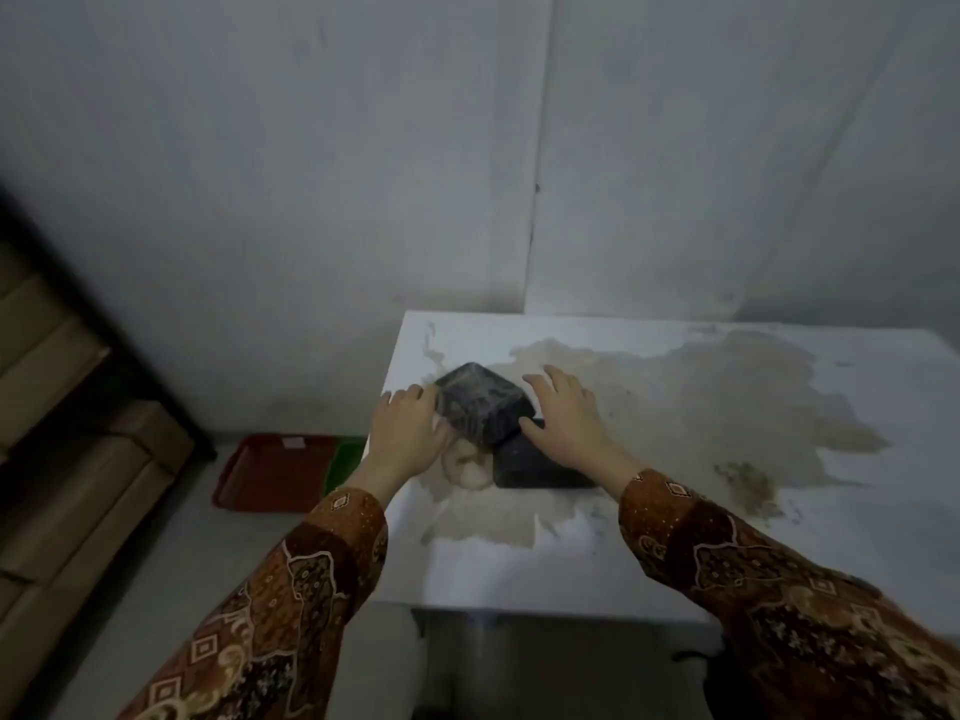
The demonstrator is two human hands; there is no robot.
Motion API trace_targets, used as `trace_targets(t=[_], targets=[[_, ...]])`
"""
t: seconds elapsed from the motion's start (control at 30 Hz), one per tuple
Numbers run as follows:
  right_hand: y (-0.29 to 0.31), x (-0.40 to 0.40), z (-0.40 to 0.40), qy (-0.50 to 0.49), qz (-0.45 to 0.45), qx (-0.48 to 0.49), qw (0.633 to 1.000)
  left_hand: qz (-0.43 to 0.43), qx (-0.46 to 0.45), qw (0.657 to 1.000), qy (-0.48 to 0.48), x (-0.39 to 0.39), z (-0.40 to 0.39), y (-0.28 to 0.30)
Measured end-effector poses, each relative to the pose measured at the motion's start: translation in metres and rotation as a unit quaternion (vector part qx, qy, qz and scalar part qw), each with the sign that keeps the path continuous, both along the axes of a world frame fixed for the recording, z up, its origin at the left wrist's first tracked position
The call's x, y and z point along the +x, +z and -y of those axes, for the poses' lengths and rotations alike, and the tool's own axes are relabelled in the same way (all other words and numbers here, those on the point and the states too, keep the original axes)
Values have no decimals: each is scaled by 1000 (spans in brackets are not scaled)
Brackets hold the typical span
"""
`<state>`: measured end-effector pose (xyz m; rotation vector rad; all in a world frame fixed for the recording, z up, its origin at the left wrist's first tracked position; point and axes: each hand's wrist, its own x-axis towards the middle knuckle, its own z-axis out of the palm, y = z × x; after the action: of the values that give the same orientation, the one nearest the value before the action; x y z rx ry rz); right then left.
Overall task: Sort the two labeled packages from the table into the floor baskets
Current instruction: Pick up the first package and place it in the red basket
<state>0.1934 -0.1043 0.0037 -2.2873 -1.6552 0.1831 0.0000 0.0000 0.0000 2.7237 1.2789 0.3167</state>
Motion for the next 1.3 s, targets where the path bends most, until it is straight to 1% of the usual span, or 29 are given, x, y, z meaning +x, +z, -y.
trace_targets(t=[0.03, 0.13, 0.23, 0.3, 0.37, 0.53, 0.6, 0.7, 0.77, 0.83, 0.9, 0.97, 1.03, 1.1, 1.13, 1.23, 1.3], targets=[[-10, -3, -4, 8, 0, -22, 1000, -20, -17, 1000, 3, -2, -2, -7], [-40, -8, -18, 47, 18, -60, 997, -40, -45, 998, -2, -6, -19, -39], [-66, -12, -38, 73, 66, -62, 993, -45, -82, 995, -19, -1, -51, -65], [-77, -12, -50, 71, 75, -66, 992, -44, -99, 994, -34, 5, -76, -81], [-90, -14, -58, 68, 69, -68, 993, -46, -117, 990, -68, 12, -100, -95], [-106, -17, -69, 38, 25, -40, 998, -59, -111, 974, -187, 30, -141, -118], [-107, -13, -71, 46, 21, -22, 998, -31, -109, 972, -206, 36, -148, -120], [-98, -1, -75, 57, 2, 29, 998, 67, -96, 970, -215, 46, -159, -112], [-85, 12, -80, 54, -5, 62, 997, 123, -114, 959, -227, 54, -168, -99], [-65, 28, -86, 34, -19, 91, 995, 169, -170, 937, -255, 61, -175, -82], [-46, 45, -92, 10, -57, 132, 990, 208, -217, 913, -276, 67, -177, -64], [-29, 57, -98, -4, -141, 157, 978, 252, -249, 897, -263, 71, -175, -49], [-14, 64, -103, -27, -267, 165, 949, 300, -300, 877, -226, 75, -172, -37], [-7, 65, -107, -59, -355, 190, 913, 347, -372, 845, -165, 80, -165, -28], [-6, 65, -109, -77, -374, 204, 901, 375, -399, 827, -131, 84, -161, -25], [-3, 61, -113, -122, -419, 237, 868, 460, -437, 771, -42, 88, -147, -23], [-5, 58, -112, -150, -450, 246, 846, 488, -475, 732, -14, 87, -136, -27]])
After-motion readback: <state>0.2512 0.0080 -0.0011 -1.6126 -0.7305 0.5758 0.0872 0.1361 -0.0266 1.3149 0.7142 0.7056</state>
